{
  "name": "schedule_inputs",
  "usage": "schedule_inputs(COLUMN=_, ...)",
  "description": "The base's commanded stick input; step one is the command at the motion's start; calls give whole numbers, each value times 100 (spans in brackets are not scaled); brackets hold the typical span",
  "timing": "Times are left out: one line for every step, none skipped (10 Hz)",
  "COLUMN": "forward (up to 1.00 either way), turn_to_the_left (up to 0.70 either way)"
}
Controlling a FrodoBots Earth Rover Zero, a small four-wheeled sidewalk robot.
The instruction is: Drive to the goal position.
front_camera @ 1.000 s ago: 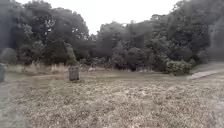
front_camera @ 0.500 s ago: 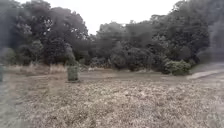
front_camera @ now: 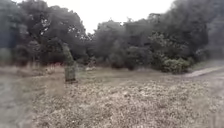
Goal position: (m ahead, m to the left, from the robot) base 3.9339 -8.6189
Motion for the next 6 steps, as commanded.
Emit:
schedule_inputs(forward=0, turn_to_the_left=0)
schedule_inputs(forward=0, turn_to_the_left=0)
schedule_inputs(forward=0, turn_to_the_left=0)
schedule_inputs(forward=0, turn_to_the_left=0)
schedule_inputs(forward=0, turn_to_the_left=0)
schedule_inputs(forward=0, turn_to_the_left=0)
